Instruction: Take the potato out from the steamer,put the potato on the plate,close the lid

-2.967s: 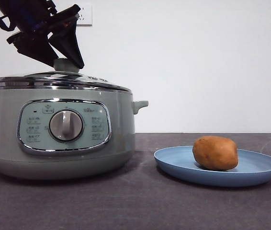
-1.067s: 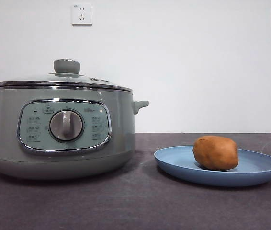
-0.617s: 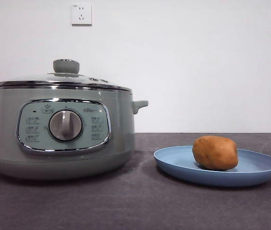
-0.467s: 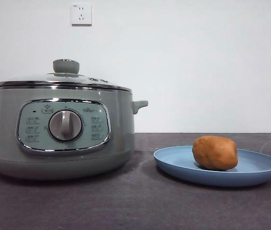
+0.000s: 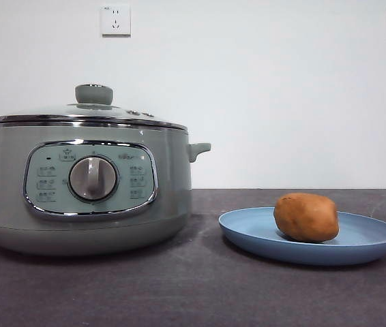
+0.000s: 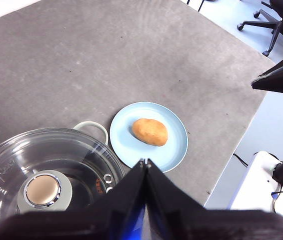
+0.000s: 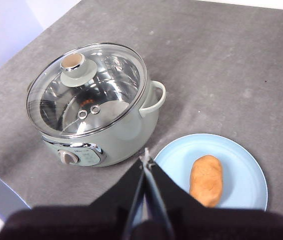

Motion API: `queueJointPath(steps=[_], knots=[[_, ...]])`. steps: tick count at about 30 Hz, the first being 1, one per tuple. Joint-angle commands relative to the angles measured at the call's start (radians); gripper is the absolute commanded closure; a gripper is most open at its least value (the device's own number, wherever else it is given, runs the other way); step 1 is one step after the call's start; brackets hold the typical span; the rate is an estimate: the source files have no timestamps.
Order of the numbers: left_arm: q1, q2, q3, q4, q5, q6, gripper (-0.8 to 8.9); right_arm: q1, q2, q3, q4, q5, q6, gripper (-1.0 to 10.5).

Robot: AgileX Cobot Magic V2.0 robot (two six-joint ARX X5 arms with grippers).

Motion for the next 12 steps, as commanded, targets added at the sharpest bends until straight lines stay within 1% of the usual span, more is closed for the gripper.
queueJointPath(steps=[1,6,12], knots=[[-0.003,0.004,-0.004,-0.019,-0.001,-0.001,8.17,0.001,-0.001,-0.004,0.002,0.001,0.005,9.5],[0.008,-0.002,-0.004,-0.013,-0.017,-0.004,8.17,0.001,-0.001,-0.004,0.002,0.001,0.004,9.5],[0.011,-0.115,-0.004,-0.007,-0.026,-0.012,8.17,0.001,-0.001,-0.004,0.002,0.000,0.005,9.5]])
